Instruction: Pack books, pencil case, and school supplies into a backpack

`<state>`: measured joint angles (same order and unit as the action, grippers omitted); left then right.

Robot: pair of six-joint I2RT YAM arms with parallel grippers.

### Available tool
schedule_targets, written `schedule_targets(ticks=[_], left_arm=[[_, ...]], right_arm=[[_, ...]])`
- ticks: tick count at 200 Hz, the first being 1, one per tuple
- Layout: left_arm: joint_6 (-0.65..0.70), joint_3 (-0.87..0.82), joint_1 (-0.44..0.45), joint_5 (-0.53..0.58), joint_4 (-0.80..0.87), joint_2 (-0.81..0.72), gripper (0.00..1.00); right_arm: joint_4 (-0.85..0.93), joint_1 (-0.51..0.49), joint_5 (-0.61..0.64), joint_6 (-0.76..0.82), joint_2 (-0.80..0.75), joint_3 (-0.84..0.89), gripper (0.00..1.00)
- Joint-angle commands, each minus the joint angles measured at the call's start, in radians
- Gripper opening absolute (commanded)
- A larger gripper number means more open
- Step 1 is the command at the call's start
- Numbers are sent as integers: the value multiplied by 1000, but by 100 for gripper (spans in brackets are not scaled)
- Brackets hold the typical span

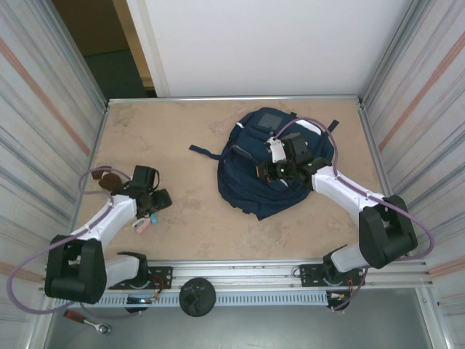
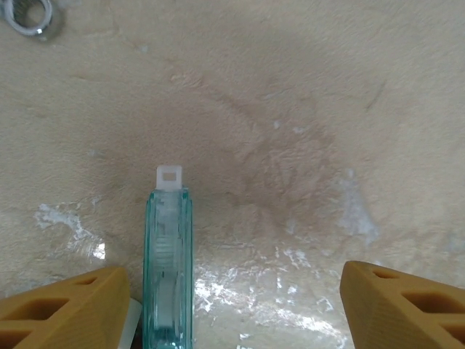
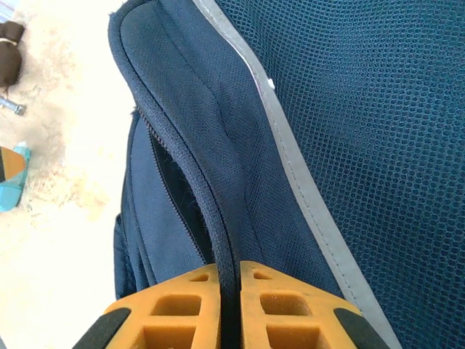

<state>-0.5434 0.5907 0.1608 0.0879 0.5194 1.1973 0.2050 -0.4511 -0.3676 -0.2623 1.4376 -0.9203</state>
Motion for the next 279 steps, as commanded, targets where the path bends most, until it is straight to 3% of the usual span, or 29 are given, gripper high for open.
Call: schedule_targets(ticks=[1, 22, 44, 134, 213, 279], left_arm=[[23, 35, -4, 26, -7, 26, 74], [15, 15, 0, 31, -30, 34, 72], [18, 11, 0, 3, -44, 73, 65], [38, 29, 47, -17, -78, 101, 15], [-190, 54, 277, -136, -347, -155, 10], [-356, 95, 466, -81, -649, -32, 10]], right_arm=[[-27, 5, -24, -29, -16, 22, 11], [-27, 5, -20, -32, -25, 26, 11], [-27, 2, -27, -32, -23, 27, 11], [-18, 0, -3, -31, -31, 24, 10], [7, 38, -16, -63, -61, -25, 8], [58, 76, -48, -79, -63, -152, 1]])
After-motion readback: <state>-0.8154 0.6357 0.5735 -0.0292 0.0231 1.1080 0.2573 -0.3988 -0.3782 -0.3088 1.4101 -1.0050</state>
